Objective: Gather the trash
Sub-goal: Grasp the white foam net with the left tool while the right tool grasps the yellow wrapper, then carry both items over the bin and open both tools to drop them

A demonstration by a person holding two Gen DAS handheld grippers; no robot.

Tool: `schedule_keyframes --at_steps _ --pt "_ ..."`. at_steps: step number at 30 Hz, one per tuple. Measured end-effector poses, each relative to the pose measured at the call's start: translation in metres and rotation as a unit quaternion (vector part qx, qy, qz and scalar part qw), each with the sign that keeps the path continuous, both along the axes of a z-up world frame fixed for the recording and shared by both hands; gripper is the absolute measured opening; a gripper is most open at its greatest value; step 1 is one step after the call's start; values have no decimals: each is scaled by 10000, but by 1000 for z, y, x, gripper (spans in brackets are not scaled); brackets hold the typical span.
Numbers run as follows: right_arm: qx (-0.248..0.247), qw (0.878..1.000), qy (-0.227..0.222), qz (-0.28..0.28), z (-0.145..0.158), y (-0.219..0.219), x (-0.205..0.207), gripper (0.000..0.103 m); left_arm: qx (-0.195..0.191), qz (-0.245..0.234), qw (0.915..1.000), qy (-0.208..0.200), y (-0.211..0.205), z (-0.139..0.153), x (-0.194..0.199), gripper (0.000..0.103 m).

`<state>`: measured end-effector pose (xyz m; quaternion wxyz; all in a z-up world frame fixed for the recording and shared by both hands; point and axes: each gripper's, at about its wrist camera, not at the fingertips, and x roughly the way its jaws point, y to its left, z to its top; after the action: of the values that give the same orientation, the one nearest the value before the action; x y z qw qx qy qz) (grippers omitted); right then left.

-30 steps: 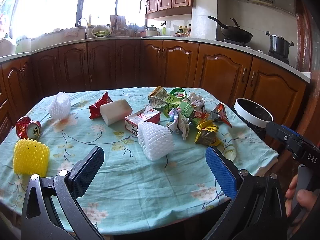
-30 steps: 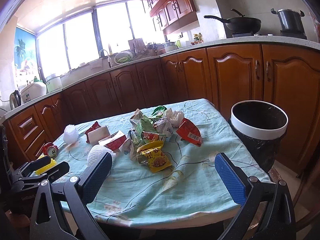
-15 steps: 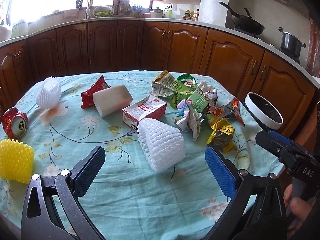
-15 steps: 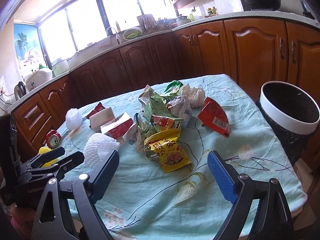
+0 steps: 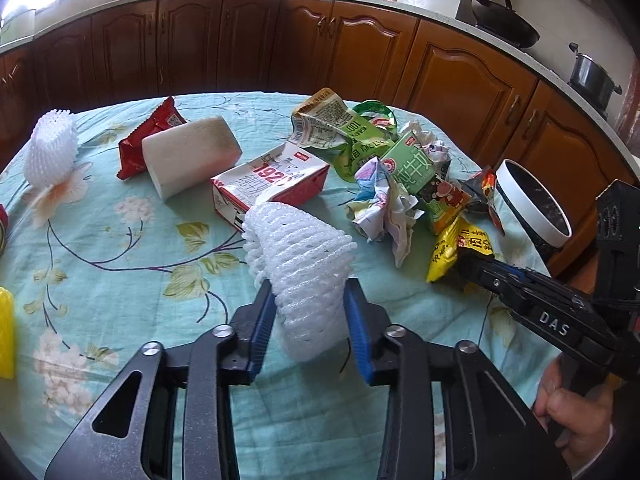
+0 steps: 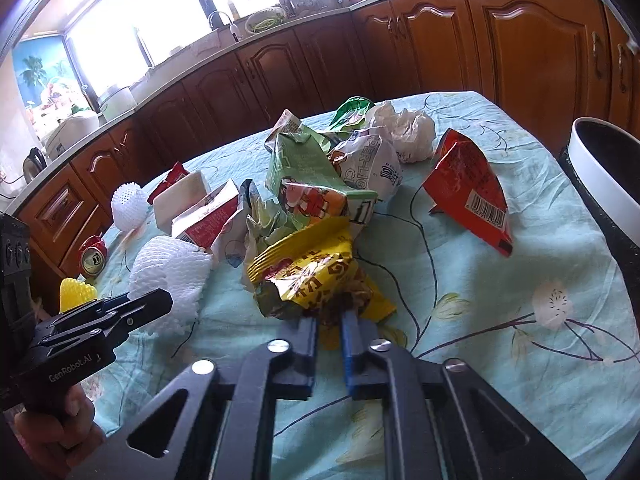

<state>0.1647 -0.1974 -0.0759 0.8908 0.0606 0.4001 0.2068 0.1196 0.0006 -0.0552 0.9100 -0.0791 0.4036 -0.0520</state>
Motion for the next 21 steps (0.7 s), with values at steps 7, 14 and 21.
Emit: schedule_keyframes --at_steps 7,14,21 --pt "246 9995 -164 -80 18 -26 -19 2 -111 -323 9992 -228 -16 22 -12 15" --pt "369 9978 -388 -393 44 -68 -36 0 -205 -901 9944 -520 -57 49 -14 14" --pt "391 9938 -580 -867 61 -112 -43 0 -220 -1402 9884 -536 -99 58 -2 14"
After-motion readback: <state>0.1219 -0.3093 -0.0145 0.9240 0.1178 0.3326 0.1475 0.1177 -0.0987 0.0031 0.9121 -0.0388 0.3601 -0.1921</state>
